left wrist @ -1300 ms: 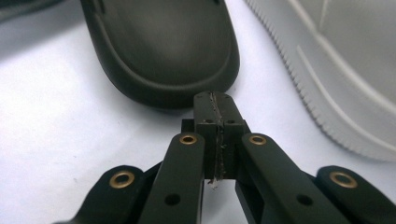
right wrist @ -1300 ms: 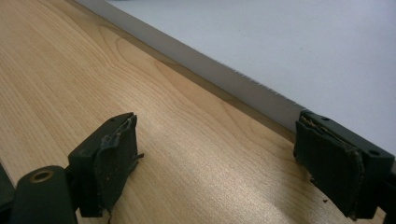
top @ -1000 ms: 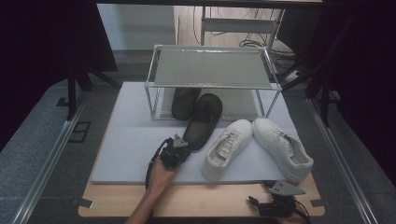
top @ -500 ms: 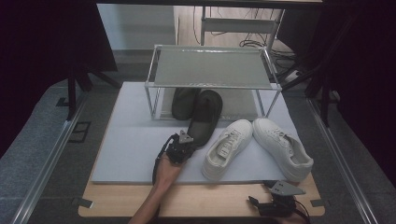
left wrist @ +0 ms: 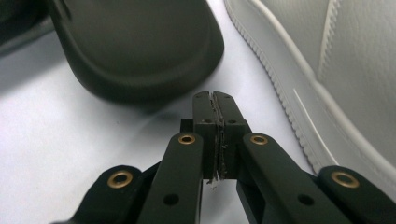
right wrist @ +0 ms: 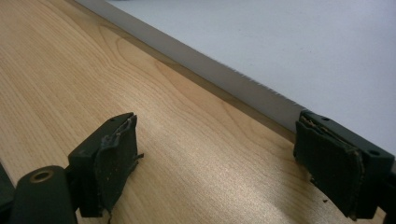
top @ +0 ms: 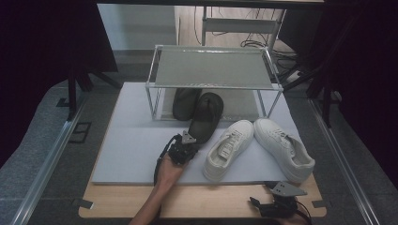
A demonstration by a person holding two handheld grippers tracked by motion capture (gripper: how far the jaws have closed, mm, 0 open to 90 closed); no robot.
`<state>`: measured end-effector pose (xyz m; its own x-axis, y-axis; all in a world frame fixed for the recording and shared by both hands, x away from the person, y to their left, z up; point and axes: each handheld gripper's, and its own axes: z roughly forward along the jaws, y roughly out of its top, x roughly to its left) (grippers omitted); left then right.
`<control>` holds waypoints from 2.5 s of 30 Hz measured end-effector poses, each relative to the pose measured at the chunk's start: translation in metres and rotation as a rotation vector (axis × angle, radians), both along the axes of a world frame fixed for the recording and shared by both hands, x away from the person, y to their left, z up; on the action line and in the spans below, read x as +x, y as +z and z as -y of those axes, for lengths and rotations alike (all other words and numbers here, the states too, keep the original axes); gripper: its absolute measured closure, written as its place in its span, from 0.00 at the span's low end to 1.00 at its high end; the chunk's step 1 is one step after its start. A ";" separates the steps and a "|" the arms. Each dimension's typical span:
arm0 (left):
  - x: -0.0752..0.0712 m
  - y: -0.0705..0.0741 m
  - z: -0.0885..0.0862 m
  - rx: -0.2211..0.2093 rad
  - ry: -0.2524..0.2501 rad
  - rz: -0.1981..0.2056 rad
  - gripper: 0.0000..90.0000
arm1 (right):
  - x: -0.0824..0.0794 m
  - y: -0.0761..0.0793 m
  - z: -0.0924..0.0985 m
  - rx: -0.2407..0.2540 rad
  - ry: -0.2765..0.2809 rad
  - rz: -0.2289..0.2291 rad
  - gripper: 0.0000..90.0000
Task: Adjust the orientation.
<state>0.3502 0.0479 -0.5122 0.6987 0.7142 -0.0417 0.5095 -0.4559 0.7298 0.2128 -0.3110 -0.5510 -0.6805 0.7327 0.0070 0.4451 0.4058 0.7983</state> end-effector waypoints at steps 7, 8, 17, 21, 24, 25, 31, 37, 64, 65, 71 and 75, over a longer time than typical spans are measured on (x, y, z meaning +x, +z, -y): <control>0.006 -0.001 0.001 -0.013 0.011 -0.005 0.98 | 0.000 0.000 0.000 0.000 0.000 0.000 0.15; 0.004 -0.001 0.001 -0.014 0.007 -0.005 0.98 | 0.000 0.000 0.000 0.000 0.001 0.001 0.15; -0.002 0.008 0.000 -0.030 0.010 0.019 0.98 | 0.000 0.000 0.000 -0.001 0.001 0.003 0.15; 0.004 0.009 0.001 -0.028 0.019 0.021 0.99 | 0.000 0.000 0.000 0.000 0.000 0.001 0.15; 0.009 0.010 0.006 -0.020 0.018 0.024 0.99 | 0.000 0.000 0.000 0.001 0.000 -0.001 0.15; 0.010 0.010 0.007 -0.018 0.018 0.024 0.99 | 0.000 0.000 0.000 0.001 0.000 0.000 0.15; 0.024 0.008 0.014 -0.011 0.026 0.019 0.99 | 0.000 0.000 0.000 0.001 0.000 0.000 0.15; 0.040 0.006 0.016 -0.015 0.039 0.010 0.99 | 0.000 0.000 0.000 0.001 0.001 0.001 0.15; 0.087 0.001 0.032 -0.020 0.097 0.003 1.00 | 0.000 0.000 0.000 0.002 0.002 0.001 0.15; 0.088 0.001 0.033 -0.021 0.100 -0.003 1.00 | 0.000 0.000 0.000 0.002 0.002 0.001 0.15; 0.094 -0.001 0.033 -0.042 0.114 -0.011 1.00 | 0.000 0.000 0.000 0.003 0.003 0.000 0.15; 0.098 -0.001 0.034 -0.047 0.120 -0.013 0.99 | 0.000 0.000 0.001 0.004 0.002 0.000 0.15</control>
